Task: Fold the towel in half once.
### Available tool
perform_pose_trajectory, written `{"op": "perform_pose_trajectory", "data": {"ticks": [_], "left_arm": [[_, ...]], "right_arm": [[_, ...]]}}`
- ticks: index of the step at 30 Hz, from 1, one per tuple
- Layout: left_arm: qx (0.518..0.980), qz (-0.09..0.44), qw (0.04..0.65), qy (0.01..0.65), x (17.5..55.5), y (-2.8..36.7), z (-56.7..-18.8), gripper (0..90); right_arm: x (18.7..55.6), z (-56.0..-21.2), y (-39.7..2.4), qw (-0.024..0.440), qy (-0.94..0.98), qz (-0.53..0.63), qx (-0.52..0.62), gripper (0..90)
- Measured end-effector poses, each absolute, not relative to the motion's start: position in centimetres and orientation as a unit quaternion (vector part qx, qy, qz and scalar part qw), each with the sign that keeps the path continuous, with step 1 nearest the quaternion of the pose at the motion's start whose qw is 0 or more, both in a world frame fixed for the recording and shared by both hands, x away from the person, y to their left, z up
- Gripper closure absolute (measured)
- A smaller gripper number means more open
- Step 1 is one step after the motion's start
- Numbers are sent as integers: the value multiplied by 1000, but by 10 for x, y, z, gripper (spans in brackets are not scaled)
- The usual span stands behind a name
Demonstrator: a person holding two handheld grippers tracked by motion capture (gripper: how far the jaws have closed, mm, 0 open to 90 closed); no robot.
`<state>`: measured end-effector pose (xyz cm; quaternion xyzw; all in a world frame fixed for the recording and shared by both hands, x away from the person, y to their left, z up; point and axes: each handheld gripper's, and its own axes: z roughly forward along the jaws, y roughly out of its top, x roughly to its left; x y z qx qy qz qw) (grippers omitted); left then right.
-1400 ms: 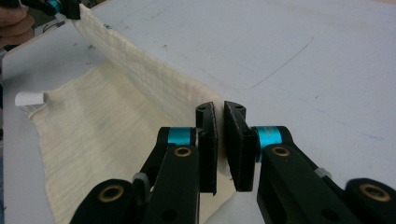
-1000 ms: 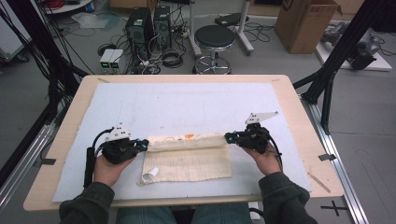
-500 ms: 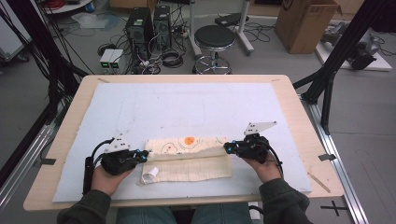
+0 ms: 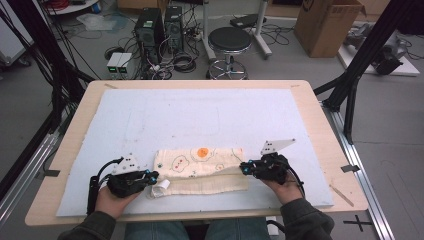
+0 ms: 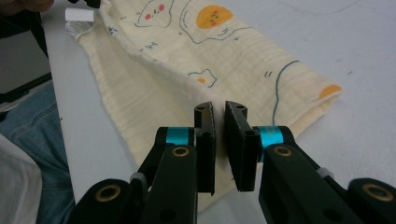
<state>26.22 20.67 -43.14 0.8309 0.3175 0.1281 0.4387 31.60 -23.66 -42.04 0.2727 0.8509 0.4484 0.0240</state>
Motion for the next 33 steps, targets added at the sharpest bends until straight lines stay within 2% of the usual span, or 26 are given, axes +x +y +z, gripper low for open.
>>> {"op": "perform_pose_trajectory", "data": {"ticks": [6, 9, 13, 17, 21, 27, 33], "left_arm": [[835, 124, 435, 312, 255, 209, -433, 859], [832, 118, 445, 308, 252, 210, -432, 845], [817, 108, 480, 299, 251, 215, -424, 720], [800, 105, 511, 295, 252, 222, -416, 638], [802, 97, 502, 310, 262, 217, -421, 649], [834, 80, 455, 301, 267, 206, -435, 743], [842, 59, 447, 297, 264, 210, -441, 716]], "right_arm": [[311, -423, -237, 19, 855, 444, 268, 813], [308, -423, -236, 15, 858, 440, 265, 781], [303, -420, -239, 9, 852, 455, 259, 692], [300, -415, -245, 6, 841, 474, 260, 658], [303, -418, -242, 2, 844, 470, 261, 645], [305, -427, -230, -1, 863, 441, 245, 641], [302, -433, -228, -15, 872, 431, 230, 630]]}}
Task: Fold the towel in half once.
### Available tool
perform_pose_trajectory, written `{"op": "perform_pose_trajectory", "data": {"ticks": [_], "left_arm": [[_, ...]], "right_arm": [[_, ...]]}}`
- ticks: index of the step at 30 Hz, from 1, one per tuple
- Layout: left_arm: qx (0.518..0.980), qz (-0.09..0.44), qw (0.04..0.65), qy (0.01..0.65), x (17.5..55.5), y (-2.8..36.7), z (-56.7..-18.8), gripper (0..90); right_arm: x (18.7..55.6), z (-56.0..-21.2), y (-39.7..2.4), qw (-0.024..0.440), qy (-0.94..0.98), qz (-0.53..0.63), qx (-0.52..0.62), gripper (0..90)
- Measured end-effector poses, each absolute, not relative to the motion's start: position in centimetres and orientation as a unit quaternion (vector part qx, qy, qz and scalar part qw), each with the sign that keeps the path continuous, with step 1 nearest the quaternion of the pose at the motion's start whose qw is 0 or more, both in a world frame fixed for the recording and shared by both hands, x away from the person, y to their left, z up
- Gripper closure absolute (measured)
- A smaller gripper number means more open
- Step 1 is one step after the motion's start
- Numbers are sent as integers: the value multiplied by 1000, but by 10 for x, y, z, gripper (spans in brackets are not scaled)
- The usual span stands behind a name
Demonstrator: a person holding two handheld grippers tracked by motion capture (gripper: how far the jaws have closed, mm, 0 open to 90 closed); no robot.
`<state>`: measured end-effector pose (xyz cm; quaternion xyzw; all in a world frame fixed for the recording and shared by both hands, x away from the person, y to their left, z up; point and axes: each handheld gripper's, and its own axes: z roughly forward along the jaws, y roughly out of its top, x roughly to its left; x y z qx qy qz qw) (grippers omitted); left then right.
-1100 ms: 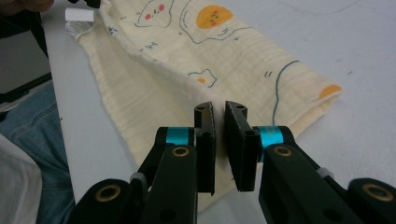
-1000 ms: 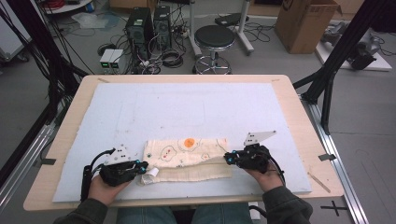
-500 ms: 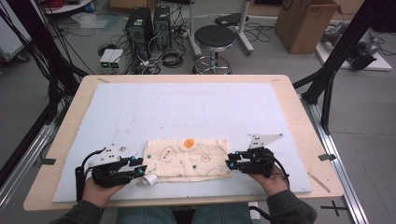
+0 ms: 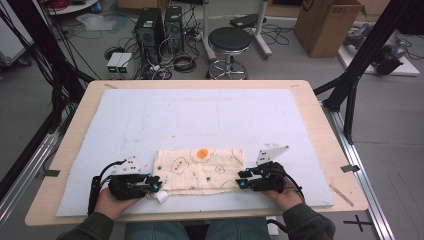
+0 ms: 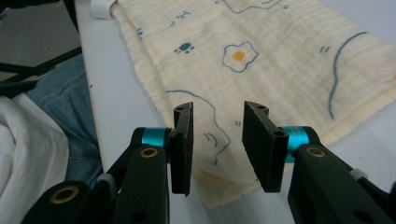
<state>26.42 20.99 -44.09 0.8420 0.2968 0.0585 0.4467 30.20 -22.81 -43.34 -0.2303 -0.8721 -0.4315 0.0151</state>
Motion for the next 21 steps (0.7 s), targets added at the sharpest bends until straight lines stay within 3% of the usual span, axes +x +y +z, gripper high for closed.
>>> {"op": "perform_pose_trajectory", "data": {"ticks": [8, 17, 21], "left_arm": [[852, 51, 437, 284, 261, 208, -443, 645], [855, 67, 435, 275, 259, 204, -441, 831], [851, 71, 442, 274, 259, 205, -439, 852]], "right_arm": [[297, -439, -222, 9, -893, -398, -209, 656], [297, -438, -224, 17, -890, -401, -214, 804], [298, -436, -226, 17, -888, -406, -215, 830]]}}
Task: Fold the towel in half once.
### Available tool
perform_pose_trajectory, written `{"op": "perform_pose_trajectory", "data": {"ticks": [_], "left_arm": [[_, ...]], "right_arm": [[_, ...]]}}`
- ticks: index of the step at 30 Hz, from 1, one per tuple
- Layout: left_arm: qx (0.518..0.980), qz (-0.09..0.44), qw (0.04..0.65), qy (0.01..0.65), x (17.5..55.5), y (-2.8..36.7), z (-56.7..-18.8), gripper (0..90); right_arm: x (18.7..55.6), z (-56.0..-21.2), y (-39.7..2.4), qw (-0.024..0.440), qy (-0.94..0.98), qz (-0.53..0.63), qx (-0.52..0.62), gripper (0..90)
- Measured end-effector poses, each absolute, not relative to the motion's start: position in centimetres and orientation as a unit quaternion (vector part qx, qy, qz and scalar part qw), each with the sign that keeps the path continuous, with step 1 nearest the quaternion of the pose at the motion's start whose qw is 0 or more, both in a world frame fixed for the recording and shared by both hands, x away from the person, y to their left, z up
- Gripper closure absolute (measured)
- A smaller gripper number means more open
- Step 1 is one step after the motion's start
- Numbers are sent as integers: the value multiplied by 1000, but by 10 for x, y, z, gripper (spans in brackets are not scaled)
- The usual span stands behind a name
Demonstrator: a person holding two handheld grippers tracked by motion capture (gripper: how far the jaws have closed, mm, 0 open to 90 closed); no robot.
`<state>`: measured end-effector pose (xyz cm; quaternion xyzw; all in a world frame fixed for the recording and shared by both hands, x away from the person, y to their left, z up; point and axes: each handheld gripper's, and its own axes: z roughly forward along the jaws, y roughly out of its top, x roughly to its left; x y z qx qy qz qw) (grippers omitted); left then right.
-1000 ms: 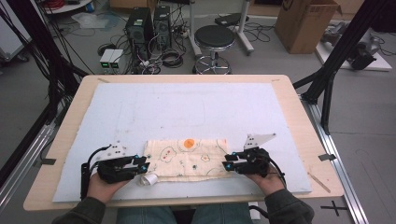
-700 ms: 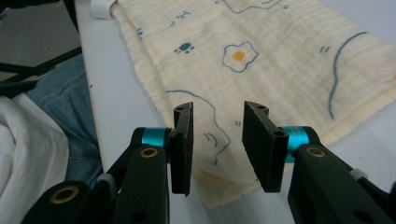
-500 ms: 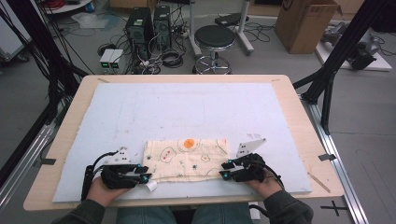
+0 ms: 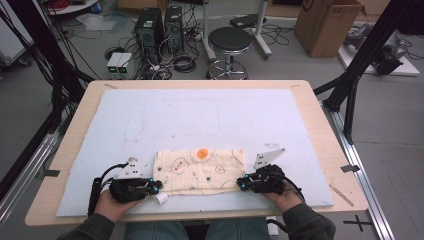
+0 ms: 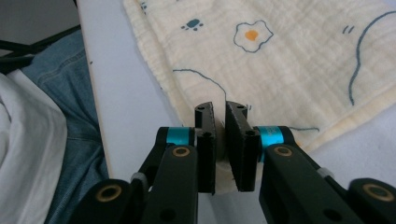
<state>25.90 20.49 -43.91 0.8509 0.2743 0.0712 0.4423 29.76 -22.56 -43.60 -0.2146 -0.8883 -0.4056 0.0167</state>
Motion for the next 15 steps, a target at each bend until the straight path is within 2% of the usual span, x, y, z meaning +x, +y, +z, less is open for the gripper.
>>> {"op": "perform_pose_trajectory", "data": {"ticks": [15], "left_arm": [[840, 69, 467, 268, 253, 211, -432, 856]], "right_arm": [[292, -428, -234, 16, -877, -428, -219, 837]]}}
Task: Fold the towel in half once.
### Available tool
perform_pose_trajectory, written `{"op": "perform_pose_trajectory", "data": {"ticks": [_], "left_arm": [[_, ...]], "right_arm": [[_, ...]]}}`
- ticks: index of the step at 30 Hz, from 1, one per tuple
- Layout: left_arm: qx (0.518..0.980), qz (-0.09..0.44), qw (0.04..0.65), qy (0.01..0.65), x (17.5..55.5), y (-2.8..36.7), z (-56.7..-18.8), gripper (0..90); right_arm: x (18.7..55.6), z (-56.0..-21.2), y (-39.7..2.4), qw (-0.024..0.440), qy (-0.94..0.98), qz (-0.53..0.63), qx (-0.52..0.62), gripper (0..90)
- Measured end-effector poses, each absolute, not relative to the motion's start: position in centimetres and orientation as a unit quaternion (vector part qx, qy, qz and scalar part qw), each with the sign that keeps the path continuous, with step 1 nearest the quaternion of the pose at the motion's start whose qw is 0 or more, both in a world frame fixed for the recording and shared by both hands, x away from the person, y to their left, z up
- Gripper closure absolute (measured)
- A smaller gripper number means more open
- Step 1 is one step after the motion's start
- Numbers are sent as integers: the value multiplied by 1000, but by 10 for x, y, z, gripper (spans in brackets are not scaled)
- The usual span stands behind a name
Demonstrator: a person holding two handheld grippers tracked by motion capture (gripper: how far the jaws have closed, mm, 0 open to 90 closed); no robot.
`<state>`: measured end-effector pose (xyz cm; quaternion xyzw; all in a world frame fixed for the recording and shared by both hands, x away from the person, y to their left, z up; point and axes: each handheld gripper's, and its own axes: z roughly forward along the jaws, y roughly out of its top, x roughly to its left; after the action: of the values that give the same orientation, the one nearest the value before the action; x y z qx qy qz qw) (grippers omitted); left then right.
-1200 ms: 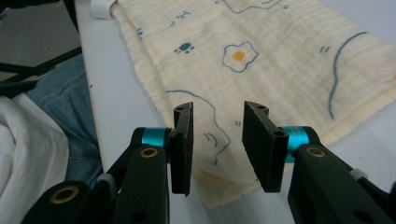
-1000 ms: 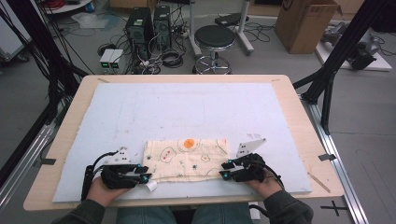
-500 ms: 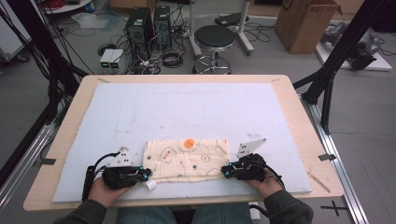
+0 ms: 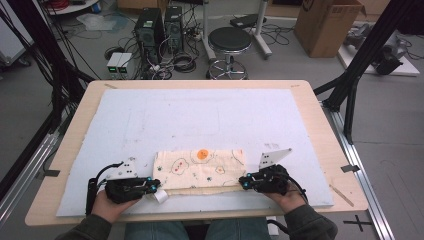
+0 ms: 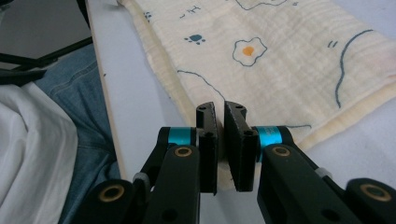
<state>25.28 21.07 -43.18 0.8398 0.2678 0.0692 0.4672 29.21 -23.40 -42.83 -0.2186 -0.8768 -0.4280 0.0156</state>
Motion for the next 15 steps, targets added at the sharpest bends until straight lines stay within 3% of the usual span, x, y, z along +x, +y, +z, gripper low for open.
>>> {"op": "perform_pose_trajectory", "data": {"ticks": [9, 15], "left_arm": [[854, 58, 452, 252, 249, 207, -437, 845], [843, 53, 475, 248, 249, 208, -432, 672]], "right_arm": [[287, -433, -233, 29, -886, -411, -211, 812], [287, -429, -234, 39, -876, -433, -211, 659]]}}
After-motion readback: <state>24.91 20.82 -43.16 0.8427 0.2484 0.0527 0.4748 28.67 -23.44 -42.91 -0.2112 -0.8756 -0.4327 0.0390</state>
